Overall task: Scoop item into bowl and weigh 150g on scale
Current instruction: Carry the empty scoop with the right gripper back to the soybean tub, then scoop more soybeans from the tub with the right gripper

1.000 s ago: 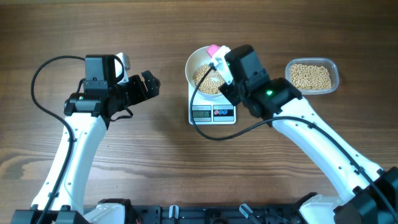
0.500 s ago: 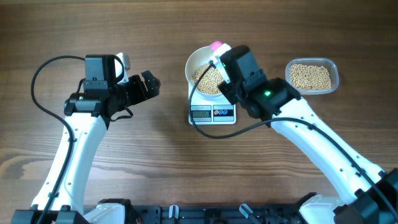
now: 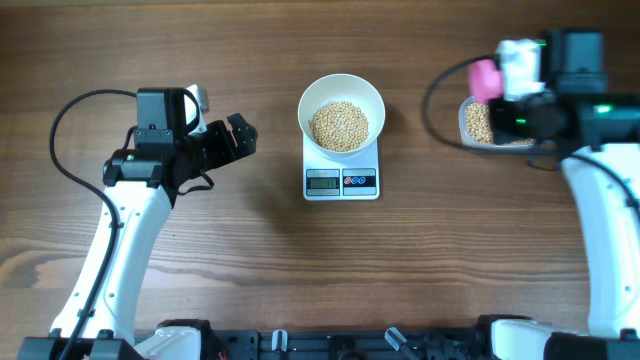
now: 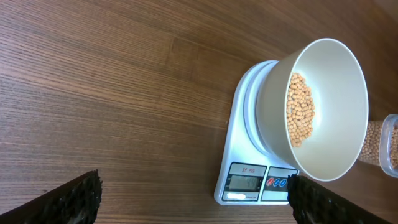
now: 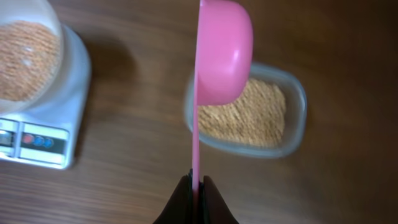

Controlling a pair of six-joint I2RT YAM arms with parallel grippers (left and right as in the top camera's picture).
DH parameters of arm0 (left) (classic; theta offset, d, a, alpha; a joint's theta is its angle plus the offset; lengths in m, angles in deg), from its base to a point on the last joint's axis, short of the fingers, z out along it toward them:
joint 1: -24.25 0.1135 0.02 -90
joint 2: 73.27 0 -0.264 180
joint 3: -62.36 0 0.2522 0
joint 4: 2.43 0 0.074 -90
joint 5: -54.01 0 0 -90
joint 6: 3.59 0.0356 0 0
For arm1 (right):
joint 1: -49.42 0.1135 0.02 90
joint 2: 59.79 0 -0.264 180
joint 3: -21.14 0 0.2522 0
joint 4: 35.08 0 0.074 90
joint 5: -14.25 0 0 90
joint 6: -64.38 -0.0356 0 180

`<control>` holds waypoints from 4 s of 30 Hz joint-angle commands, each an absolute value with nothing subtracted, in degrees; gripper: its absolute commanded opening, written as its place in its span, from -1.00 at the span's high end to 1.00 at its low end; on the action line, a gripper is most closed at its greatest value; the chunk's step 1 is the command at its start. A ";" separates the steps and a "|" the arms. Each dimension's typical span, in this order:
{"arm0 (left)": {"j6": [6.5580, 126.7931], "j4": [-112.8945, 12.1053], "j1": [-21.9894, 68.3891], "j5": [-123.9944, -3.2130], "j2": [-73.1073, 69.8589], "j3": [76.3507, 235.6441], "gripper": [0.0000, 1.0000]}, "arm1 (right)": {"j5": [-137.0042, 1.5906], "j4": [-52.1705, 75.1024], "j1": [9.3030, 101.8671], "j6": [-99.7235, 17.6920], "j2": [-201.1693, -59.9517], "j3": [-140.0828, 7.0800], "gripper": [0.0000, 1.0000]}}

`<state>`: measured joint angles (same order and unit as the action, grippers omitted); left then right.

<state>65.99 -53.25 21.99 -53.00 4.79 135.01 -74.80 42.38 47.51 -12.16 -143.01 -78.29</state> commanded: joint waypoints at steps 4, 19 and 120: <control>66.47 -53.23 21.86 -52.63 5.07 136.13 -1.00 | -68.83 41.51 36.36 -7.64 -146.85 -78.75 0.91; 66.47 -53.23 21.86 -52.63 5.07 136.13 -1.00 | -77.77 38.65 35.97 -7.92 -152.71 -75.78 0.92; 66.47 -53.05 21.83 -52.43 5.18 136.13 -1.00 | -58.45 33.99 37.98 -16.82 -155.27 -63.50 0.91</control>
